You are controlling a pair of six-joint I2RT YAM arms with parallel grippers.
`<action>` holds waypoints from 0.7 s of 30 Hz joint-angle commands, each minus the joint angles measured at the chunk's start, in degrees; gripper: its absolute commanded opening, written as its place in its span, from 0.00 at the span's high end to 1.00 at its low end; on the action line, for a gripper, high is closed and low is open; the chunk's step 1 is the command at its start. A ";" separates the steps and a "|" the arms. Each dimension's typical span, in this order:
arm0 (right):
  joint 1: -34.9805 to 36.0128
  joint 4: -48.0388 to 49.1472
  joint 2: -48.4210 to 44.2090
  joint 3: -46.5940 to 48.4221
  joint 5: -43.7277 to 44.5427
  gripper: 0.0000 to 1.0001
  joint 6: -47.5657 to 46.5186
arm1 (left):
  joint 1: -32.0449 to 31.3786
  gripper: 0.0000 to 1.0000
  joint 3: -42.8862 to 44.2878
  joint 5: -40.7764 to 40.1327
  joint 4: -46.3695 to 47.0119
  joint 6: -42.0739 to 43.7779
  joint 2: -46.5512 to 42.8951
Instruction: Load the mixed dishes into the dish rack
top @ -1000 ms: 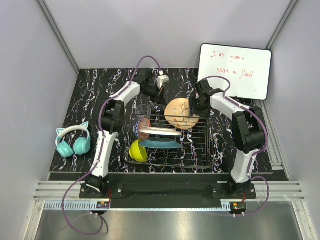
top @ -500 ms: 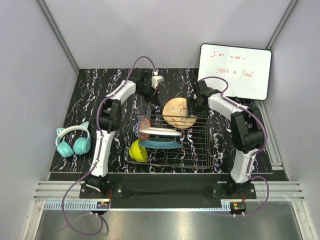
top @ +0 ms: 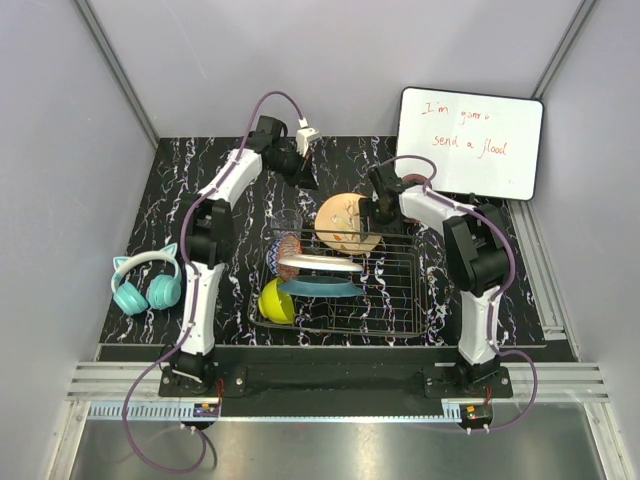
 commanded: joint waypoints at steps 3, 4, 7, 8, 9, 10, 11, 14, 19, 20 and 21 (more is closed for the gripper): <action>2.57 -0.08 5.50 6.28 -2.02 0.29 -0.31 | 1.07 0.91 0.89 0.12 1.41 0.46 -2.34; 2.75 -0.08 5.85 6.82 -2.02 0.29 -0.23 | 1.25 0.91 1.15 -0.33 1.59 0.64 -1.73; 2.75 -0.08 7.61 9.36 -1.85 0.28 -0.49 | 1.51 0.91 1.94 -2.61 1.59 1.69 -0.24; 2.75 -0.08 8.14 10.76 -1.85 0.29 -0.49 | 1.60 0.91 2.12 -3.14 1.50 2.13 0.12; 2.75 -0.08 9.45 11.56 -1.93 0.29 -0.49 | 1.60 0.91 2.29 -4.36 1.59 2.39 0.47; 2.66 -0.08 10.33 12.44 -2.72 0.28 -0.32 | 1.78 0.91 2.90 -5.42 1.68 1.87 1.26; 2.49 -0.08 11.91 14.19 -3.42 0.28 -0.05 | 1.95 0.91 3.52 -5.34 1.50 0.91 1.70; 2.23 -0.17 14.72 17.18 -5.97 0.32 1.44 | 2.04 0.91 4.05 -4.20 1.41 1.43 1.88; 1.78 -0.08 16.23 18.51 -9.66 0.48 3.98 | 1.60 0.88 2.65 -3.93 0.89 1.87 0.48; 1.70 -0.08 16.40 18.25 -10.10 0.50 4.08 | 1.43 0.88 2.21 -4.02 0.71 2.56 0.21; 1.70 -0.08 16.58 18.16 -10.54 0.50 4.25 | 1.16 0.88 1.08 -4.28 0.80 2.83 -0.40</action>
